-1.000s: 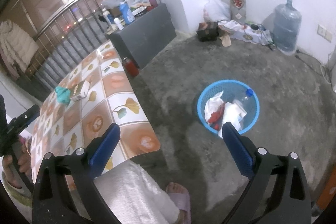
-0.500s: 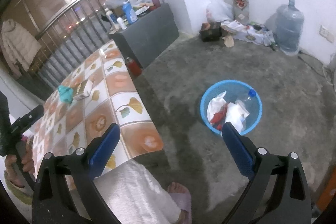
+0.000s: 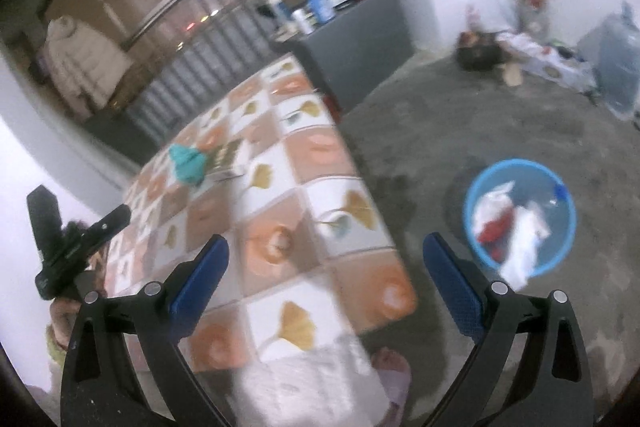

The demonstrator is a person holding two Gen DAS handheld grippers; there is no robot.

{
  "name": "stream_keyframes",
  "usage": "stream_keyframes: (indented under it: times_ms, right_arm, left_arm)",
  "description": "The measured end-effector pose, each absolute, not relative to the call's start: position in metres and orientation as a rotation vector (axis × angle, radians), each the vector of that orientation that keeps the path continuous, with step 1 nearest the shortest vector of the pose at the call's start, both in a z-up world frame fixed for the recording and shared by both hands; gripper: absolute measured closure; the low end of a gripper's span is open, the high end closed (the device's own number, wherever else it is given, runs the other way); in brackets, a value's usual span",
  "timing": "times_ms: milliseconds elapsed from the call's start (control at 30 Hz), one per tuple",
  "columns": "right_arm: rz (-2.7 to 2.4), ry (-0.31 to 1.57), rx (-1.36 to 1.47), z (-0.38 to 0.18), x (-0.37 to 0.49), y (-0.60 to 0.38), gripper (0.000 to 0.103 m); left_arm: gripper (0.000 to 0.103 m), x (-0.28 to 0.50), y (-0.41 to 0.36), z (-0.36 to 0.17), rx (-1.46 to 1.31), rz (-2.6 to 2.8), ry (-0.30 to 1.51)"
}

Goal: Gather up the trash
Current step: 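Move both open grippers back over the table toward the teal bag, then close the left gripper on the teal plastic bag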

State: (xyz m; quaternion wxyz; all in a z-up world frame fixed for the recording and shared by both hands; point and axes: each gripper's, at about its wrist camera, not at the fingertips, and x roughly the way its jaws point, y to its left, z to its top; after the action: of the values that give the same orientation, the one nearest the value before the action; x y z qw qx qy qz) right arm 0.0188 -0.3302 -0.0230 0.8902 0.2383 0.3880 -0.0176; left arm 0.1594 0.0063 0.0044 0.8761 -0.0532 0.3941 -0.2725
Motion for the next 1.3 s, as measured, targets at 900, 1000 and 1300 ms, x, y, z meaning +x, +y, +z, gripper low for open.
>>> stream_keyframes:
  times_ms: [900,1000,1300]
  right_arm:
    - [0.357,0.947,-0.088,-0.061,0.244,-0.193,0.014]
    - [0.338,0.954,-0.117,-0.065,0.25,-0.194,0.016]
    - [0.352,0.933,-0.067,-0.053,0.255,-0.208,0.029]
  left_arm:
    - [0.03,0.315,-0.03,-0.04,-0.095,-0.422,0.962]
    - [0.04,0.317,-0.028,-0.046,-0.086,-0.427,0.974]
    - [0.051,0.313,-0.021,-0.049,-0.102,-0.468,0.96]
